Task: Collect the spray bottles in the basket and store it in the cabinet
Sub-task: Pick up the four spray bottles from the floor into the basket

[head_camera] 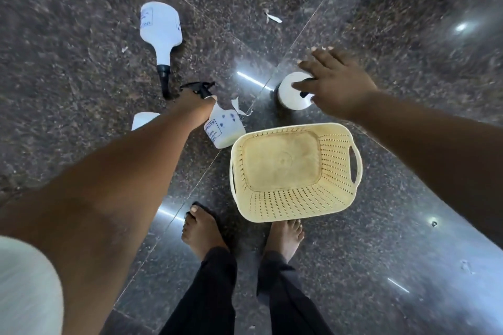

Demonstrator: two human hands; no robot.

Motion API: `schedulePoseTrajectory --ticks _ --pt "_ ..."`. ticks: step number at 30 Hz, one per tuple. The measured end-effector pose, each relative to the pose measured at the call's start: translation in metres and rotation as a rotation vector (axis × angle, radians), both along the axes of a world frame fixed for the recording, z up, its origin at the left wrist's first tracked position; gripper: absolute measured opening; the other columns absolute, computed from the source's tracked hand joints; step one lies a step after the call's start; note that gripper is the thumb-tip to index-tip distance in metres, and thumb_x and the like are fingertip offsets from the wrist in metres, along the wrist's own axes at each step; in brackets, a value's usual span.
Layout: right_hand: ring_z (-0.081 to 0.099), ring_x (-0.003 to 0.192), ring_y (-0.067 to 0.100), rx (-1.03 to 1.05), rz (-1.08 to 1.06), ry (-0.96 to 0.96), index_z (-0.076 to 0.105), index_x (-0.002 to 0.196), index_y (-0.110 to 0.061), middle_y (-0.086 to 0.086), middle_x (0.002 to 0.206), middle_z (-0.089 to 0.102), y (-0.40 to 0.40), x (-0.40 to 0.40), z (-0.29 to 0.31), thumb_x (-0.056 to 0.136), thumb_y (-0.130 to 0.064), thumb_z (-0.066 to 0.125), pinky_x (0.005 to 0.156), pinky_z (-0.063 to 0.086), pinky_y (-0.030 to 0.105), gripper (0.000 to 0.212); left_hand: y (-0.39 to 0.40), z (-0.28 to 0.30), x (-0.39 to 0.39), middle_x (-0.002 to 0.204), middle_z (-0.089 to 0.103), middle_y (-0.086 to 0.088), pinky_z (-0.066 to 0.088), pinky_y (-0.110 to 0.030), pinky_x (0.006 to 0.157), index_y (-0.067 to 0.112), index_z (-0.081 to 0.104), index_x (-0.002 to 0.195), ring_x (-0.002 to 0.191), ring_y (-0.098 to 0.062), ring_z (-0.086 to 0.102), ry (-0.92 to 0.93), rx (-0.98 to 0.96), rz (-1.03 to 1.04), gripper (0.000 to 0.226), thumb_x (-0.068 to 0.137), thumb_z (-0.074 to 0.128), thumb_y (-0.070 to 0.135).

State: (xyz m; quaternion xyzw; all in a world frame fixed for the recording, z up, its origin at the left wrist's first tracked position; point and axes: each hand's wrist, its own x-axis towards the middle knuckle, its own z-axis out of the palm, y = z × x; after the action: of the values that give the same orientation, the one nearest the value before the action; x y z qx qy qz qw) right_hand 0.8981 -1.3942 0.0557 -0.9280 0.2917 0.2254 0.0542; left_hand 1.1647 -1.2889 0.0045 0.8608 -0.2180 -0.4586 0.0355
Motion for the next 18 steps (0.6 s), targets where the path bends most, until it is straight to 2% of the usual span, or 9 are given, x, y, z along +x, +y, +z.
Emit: schedulePoseTrajectory --ticks 2,5,7,10,12,13,14,15,18 --pt "0.051 0.125 0.039 0.01 0.049 0.045 0.07 0.113 -0.025 0.009 0.128 0.064 -0.001 -0.001 -0.013 0.071 -0.014 0.078 0.107 0.032 0.052 0.044 0.002 -0.015 -0.006 0.141 0.048 -0.015 0.039 -0.033 0.093 0.007 0.037 0.142 0.126 -0.034 0.049 0.01 0.045 0.052 0.069 0.089 0.058 0.046" --pt "0.064 0.105 0.032 -0.018 0.082 -0.044 0.073 0.103 -0.023 0.004 0.108 0.074 -0.003 -0.006 -0.024 0.071 -0.007 0.073 0.102 0.038 0.048 0.036 0.001 -0.043 -0.013 0.149 0.041 -0.013 0.036 -0.041 0.108 0.01 0.034 0.146 0.131 -0.034 0.044 0.05 0.094 0.126 0.079 0.085 0.056 0.055" --pt "0.064 0.1 0.031 -0.017 0.093 -0.082 0.073 0.104 -0.021 0.004 0.108 0.074 -0.008 -0.005 -0.029 0.073 -0.003 0.067 0.102 0.036 0.046 0.037 -0.002 -0.058 -0.016 0.15 0.039 -0.013 0.037 -0.041 0.106 0.009 0.033 0.147 0.132 -0.034 0.043 0.077 0.135 0.144 0.076 0.088 0.053 0.053" --pt "0.063 0.102 0.033 -0.04 0.133 -0.044 0.07 0.111 -0.021 0.007 0.118 0.069 -0.014 -0.002 -0.032 0.076 -0.007 0.068 0.1 0.037 0.045 0.038 -0.008 -0.071 -0.02 0.139 0.049 -0.015 0.042 -0.037 0.081 0.007 0.042 0.141 0.116 -0.033 0.053 0.084 0.14 0.169 0.06 0.093 0.051 0.043" --pt "0.062 0.104 0.036 -0.047 0.105 0.008 0.067 0.116 -0.021 0.01 0.124 0.065 -0.017 0.0 -0.029 0.081 -0.013 0.068 0.097 0.038 0.044 0.036 -0.011 -0.077 -0.02 0.111 0.059 -0.014 0.038 -0.033 0.074 0.007 0.049 0.133 0.089 -0.027 0.056 0.106 0.11 0.279 0.05 0.092 0.055 0.035" --pt "0.061 0.104 0.036 -0.052 0.077 0.046 0.065 0.118 -0.021 0.012 0.124 0.065 -0.017 0.001 -0.027 0.084 -0.015 0.065 0.095 0.039 0.044 0.035 -0.011 -0.079 -0.02 0.096 0.057 -0.011 0.038 -0.033 0.073 0.007 0.05 0.131 0.082 -0.023 0.052 0.116 0.091 0.338 0.047 0.091 0.057 0.031" --pt "0.061 0.104 0.037 -0.05 0.04 0.083 0.062 0.122 -0.023 0.012 0.122 0.065 -0.018 0.003 -0.024 0.087 -0.015 0.06 0.092 0.041 0.043 0.036 -0.011 -0.08 -0.019 0.089 0.053 -0.009 0.038 -0.032 0.074 0.008 0.05 0.131 0.083 -0.022 0.051 0.117 0.076 0.378 0.046 0.091 0.058 0.029" --pt "0.061 0.104 0.037 -0.043 -0.009 0.105 0.059 0.124 -0.024 0.011 0.12 0.065 -0.019 0.005 -0.02 0.088 -0.014 0.056 0.087 0.042 0.042 0.037 -0.009 -0.078 -0.019 0.091 0.053 -0.008 0.039 -0.032 0.076 0.008 0.048 0.132 0.089 -0.023 0.052 0.109 0.05 0.403 0.047 0.09 0.059 0.027" --pt "0.062 0.105 0.035 0.007 -0.205 0.127 0.054 0.129 -0.027 0.01 0.121 0.064 -0.018 0.006 0.002 0.091 -0.012 0.05 0.072 0.039 0.035 0.042 -0.003 -0.05 -0.017 0.121 0.06 -0.011 0.044 -0.03 0.082 0.007 0.048 0.133 0.108 -0.027 0.059 0.015 -0.144 0.411 0.051 0.088 0.061 0.029"
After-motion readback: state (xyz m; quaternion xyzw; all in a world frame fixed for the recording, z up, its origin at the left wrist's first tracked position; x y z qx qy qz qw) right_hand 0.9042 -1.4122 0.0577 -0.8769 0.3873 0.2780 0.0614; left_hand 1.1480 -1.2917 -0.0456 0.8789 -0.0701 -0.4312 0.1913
